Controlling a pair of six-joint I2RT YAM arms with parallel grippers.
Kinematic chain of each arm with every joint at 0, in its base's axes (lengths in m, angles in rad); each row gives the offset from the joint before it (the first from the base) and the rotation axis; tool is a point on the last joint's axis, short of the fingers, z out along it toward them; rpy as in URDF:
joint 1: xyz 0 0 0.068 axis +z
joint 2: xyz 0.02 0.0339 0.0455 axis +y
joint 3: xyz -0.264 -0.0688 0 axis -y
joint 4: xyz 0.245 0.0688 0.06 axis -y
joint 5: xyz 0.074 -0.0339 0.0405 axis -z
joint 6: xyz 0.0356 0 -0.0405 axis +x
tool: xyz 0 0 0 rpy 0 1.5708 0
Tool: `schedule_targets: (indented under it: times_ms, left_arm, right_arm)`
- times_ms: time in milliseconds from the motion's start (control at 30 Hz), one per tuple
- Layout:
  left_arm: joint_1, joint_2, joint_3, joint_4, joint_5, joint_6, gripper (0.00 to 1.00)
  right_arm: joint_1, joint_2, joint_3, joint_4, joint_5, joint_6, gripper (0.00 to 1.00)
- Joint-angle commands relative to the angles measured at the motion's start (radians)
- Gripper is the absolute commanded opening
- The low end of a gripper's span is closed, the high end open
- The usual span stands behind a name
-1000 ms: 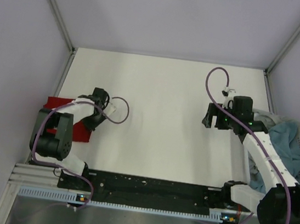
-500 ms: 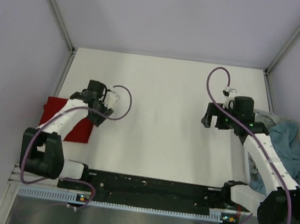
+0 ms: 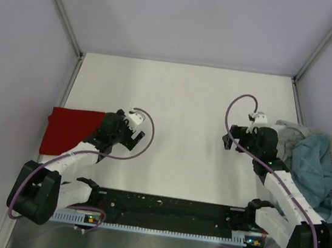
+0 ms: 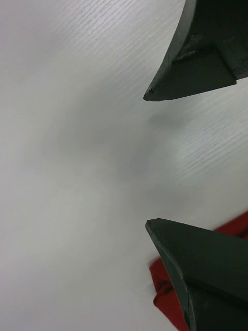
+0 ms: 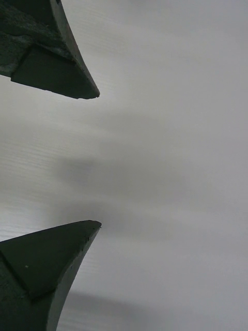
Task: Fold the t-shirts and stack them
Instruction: Put the neatly folded tshirt into the corner of the board with the left arm
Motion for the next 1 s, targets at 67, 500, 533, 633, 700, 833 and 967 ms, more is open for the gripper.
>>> schedule_targets:
  times_ms: [67, 500, 533, 633, 700, 833, 967]
  left_arm:
    - [0.001, -0.017, -0.208, 0.706, -0.088, -0.218, 0.99]
    - [0.167, 0.021, -0.326, 0.968, 0.062, -0.292, 0.99]
    - [0.173, 0.018, -0.334, 0.984, 0.08, -0.287, 0.99]
    - [0.175, 0.013, -0.349, 1.009, 0.079, -0.26, 0.99]
    - [0.175, 0.018, -0.339, 0.985, 0.058, -0.249, 0.99]
    - [0.175, 0.027, -0.326, 0.977, 0.038, -0.244, 0.99]
    - [0.175, 0.035, -0.309, 0.951, 0.002, -0.255, 0.99]
  right_arm:
    - [0.001, -0.082, -0.214, 0.5, 0.126, -0.04, 0.99]
    - [0.001, -0.006, -0.414, 0.877, 0.211, -0.142, 0.99]
    - [0.001, 0.004, -0.418, 0.909, 0.198, -0.142, 0.99]
    - [0.003, 0.004, -0.426, 0.928, 0.174, -0.139, 0.99]
    - [0.001, -0.005, -0.428, 0.919, 0.174, -0.141, 0.99]
    - [0.003, -0.001, -0.426, 0.92, 0.175, -0.142, 0.99]
    - [0.001, 0.013, -0.414, 0.911, 0.174, -0.141, 0.99]
